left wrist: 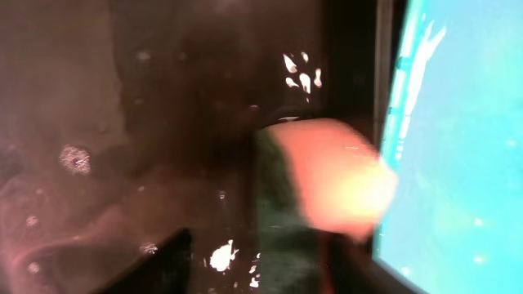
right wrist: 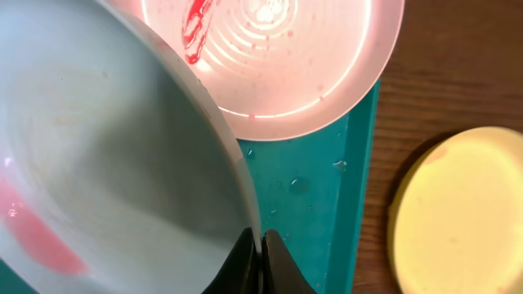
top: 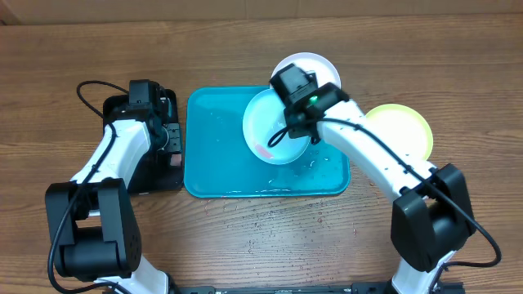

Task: Clean dirty plates on tray and stack at the side
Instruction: 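Lift the light-blue plate off the teal tray with the right gripper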

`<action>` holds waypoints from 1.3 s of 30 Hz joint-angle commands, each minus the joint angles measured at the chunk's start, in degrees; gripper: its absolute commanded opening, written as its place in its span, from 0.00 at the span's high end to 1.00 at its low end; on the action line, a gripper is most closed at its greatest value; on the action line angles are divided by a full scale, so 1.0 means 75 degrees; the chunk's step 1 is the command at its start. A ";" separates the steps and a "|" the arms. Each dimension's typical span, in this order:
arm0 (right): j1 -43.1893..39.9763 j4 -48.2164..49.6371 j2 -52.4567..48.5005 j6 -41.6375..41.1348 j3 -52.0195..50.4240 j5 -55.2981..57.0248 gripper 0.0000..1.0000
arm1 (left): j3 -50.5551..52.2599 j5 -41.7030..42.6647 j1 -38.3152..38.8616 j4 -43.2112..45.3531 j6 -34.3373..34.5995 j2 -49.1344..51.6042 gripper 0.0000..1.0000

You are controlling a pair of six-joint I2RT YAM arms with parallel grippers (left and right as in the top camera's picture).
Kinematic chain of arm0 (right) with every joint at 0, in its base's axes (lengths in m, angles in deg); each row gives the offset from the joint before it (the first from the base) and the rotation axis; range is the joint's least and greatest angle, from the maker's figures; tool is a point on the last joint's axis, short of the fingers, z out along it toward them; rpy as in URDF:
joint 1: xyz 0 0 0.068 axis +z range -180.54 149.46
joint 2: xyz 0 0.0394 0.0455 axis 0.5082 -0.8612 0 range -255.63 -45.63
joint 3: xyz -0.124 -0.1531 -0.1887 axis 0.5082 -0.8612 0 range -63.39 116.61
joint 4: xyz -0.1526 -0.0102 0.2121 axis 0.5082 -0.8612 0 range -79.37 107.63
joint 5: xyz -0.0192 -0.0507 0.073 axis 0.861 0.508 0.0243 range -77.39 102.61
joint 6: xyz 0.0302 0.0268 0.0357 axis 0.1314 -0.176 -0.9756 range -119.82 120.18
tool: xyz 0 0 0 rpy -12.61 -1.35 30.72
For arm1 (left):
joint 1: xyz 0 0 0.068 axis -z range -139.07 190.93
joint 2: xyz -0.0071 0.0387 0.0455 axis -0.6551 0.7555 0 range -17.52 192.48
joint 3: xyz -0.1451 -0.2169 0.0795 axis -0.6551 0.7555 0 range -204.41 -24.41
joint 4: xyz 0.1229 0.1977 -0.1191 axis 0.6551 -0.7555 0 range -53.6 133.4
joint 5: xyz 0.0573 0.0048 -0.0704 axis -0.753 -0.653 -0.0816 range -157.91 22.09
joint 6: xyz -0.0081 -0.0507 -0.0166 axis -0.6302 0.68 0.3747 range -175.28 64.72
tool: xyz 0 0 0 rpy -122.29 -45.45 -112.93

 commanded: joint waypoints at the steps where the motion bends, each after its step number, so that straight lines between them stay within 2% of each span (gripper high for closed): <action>1: 0.0519 0.0023 0.0356 0.0055 0.0221 0.1900 0.96 | 0.0122 -0.0026 -0.0003 -0.0169 0.0134 0.0041 0.38; 7: 0.1224 0.0259 0.0356 0.0052 0.0221 0.3456 0.96 | 0.0437 0.0015 0.0000 -0.0128 0.0475 0.0041 0.37; 10: 0.1402 0.0344 0.0370 0.0050 0.0221 0.3835 0.96 | 0.0612 0.0146 0.0015 -0.0090 0.0493 0.0041 0.40; 12: 0.1463 0.0353 0.0385 0.0047 0.0283 0.3946 0.96 | 0.0647 0.0303 0.0015 -0.0111 0.0493 0.0041 0.49; 13: 0.1466 0.0347 0.0385 0.0047 0.0376 0.3937 0.96 | 0.0644 0.0405 0.0012 -0.0119 0.0495 0.0041 0.73; 14: 0.1466 0.0341 0.0385 0.0047 0.0417 0.3937 0.96 | 0.0638 0.0402 0.0012 -0.0111 0.0495 0.0038 0.84; 16: 0.1466 0.0338 0.0385 0.0047 0.0478 0.3937 0.96 | 0.0624 0.0402 0.0006 -0.0026 0.0612 0.0038 0.87; 17: 0.1466 0.0338 0.0385 0.0047 0.0498 0.3937 0.96 | 0.0618 0.0405 0.0006 0.0047 0.0641 0.0035 0.95; 26: 0.1466 0.0344 0.0385 -0.0003 0.0507 0.3759 0.96 | 0.0102 0.0271 0.0003 -0.0160 0.0644 -0.0099 0.96; 35: 0.1466 0.0350 0.0385 -0.0003 0.0507 0.3704 0.96 | -0.0801 -0.1612 0.0003 -0.1376 0.0898 -0.0248 0.96; 39: 0.1466 0.0373 0.0385 -0.0006 0.0507 0.3544 0.96 | -0.0828 -0.1562 0.0006 -0.1405 0.1201 -0.0248 0.95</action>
